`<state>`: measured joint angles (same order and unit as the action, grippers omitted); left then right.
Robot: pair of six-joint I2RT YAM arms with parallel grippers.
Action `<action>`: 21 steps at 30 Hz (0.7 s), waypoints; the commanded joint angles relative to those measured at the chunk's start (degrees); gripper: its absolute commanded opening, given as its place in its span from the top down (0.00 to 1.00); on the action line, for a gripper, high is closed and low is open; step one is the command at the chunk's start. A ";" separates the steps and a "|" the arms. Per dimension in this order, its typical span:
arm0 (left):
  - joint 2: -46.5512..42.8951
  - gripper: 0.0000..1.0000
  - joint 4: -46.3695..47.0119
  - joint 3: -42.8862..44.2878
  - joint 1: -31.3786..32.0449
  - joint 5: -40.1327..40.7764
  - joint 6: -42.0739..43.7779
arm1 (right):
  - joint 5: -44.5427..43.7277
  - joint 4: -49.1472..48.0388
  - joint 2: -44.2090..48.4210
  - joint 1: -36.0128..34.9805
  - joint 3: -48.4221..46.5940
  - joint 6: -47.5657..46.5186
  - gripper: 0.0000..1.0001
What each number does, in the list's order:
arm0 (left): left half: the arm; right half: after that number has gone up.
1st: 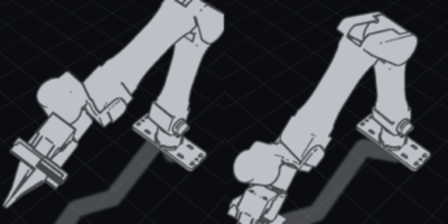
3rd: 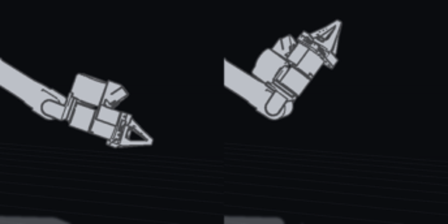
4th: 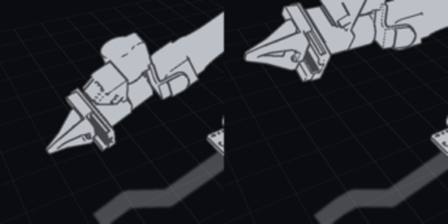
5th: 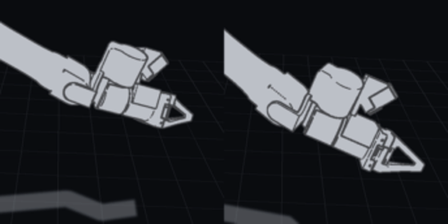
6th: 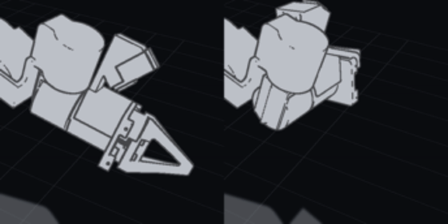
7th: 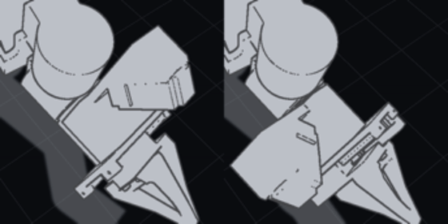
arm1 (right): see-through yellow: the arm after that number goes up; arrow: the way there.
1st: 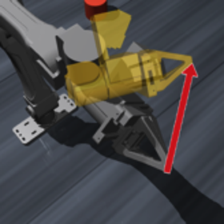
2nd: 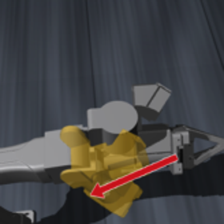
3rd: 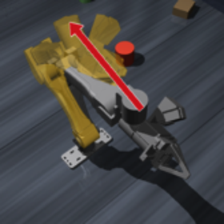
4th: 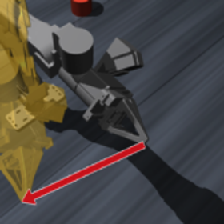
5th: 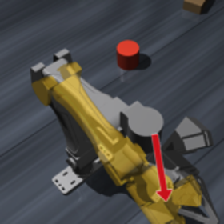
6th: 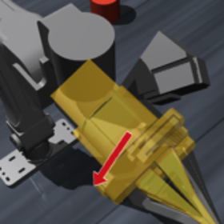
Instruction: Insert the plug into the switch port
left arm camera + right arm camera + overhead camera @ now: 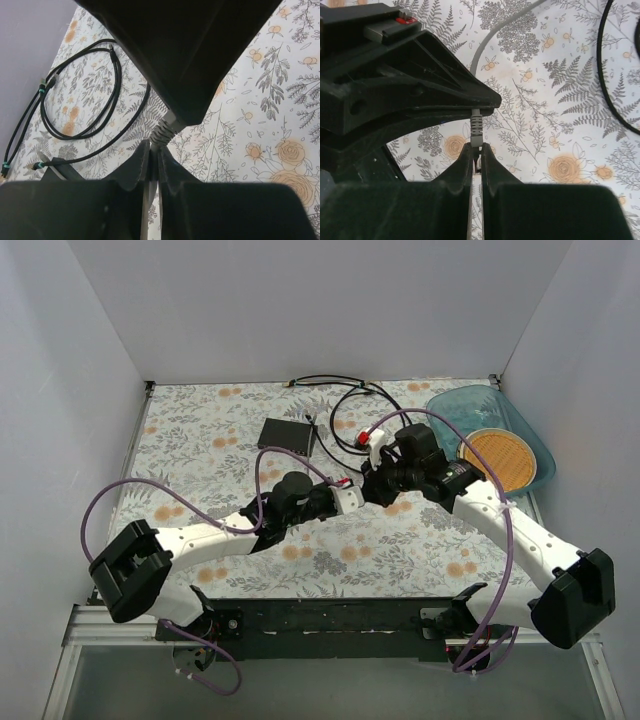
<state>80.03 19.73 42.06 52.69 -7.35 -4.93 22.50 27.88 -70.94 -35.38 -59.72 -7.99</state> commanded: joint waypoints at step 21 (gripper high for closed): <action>-13.22 1.00 11.11 0.57 0.22 12.01 -37.16 | -15.82 -20.32 17.24 -0.48 1.72 12.03 0.02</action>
<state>74.72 25.39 44.49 52.88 0.84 -33.78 7.51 12.84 -52.25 -35.66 -58.33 0.54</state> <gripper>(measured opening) 0.053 0.976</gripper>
